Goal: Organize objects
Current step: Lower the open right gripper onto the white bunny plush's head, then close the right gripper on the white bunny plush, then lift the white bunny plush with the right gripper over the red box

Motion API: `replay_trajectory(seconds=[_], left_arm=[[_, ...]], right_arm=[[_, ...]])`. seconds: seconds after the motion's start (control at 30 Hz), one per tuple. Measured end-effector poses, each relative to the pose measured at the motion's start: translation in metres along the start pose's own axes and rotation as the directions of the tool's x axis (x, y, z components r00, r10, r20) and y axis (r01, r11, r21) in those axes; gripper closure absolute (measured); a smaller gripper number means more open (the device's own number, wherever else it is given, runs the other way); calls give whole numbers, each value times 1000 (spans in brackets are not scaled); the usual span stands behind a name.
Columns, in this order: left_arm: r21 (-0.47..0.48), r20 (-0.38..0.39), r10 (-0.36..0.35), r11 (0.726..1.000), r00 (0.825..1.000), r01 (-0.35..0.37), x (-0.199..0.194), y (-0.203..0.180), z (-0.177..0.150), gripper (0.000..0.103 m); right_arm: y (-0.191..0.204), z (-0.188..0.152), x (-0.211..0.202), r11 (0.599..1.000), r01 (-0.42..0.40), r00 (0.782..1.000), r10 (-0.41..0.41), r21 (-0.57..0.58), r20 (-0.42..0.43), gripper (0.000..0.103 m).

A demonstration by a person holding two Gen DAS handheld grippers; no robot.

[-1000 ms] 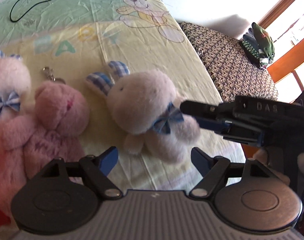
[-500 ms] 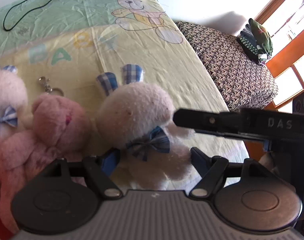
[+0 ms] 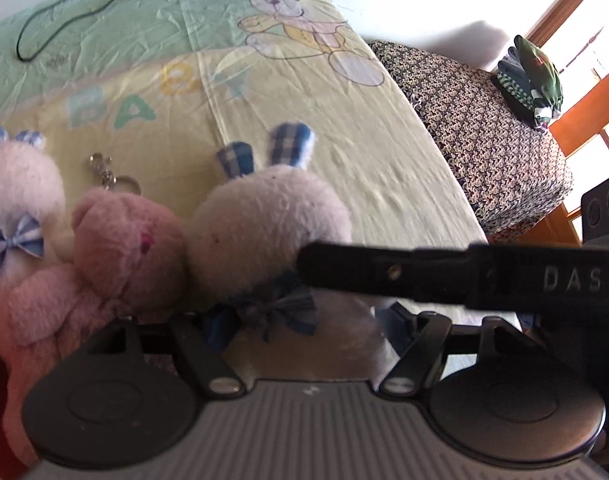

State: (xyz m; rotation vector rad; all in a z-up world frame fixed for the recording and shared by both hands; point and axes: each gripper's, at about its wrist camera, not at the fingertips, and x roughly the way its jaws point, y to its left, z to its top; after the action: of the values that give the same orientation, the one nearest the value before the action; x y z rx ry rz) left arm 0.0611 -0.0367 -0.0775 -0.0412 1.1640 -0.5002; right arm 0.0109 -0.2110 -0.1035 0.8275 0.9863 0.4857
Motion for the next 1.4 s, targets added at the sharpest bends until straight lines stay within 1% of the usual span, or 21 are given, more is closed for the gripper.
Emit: replay_trajectory(seconds=[0.1,0.2,0.37,0.5,0.77,1.13,1.27,1.4], left_arm=[[34,22,21,999,1000,-21,-7,-9,-5,29],[40,36,14,999,999,-15,-14,-14,-11,29],[61,75,6,998,997,-11,-29,-22,-22,29],[75,117,9,997,993,-18,-47,-28,-33,29],[77,212,38,995,977,-55,-83,-31,-53,29],[20,294,120,991,948,-131,-129,-14,-83,29],[2,326,125,991,937,-133,-147,-7,-91,29],[19,357,115,991,927,-130,-164,1,-94,29]], right_arm=[[15,-8,-6,994,37,999,-37,-106,3,68],[27,-19,-15,980,65,998,-64,-186,16,67],[36,-32,-33,975,77,996,-67,-210,52,68],[50,-44,-41,967,78,995,-59,-241,82,68],[78,-60,-47,945,45,992,-3,-324,127,68],[108,-80,-35,916,-52,989,101,-398,104,68],[120,-86,-32,904,-84,983,145,-418,116,68],[136,-92,-29,897,-84,978,158,-434,137,68]])
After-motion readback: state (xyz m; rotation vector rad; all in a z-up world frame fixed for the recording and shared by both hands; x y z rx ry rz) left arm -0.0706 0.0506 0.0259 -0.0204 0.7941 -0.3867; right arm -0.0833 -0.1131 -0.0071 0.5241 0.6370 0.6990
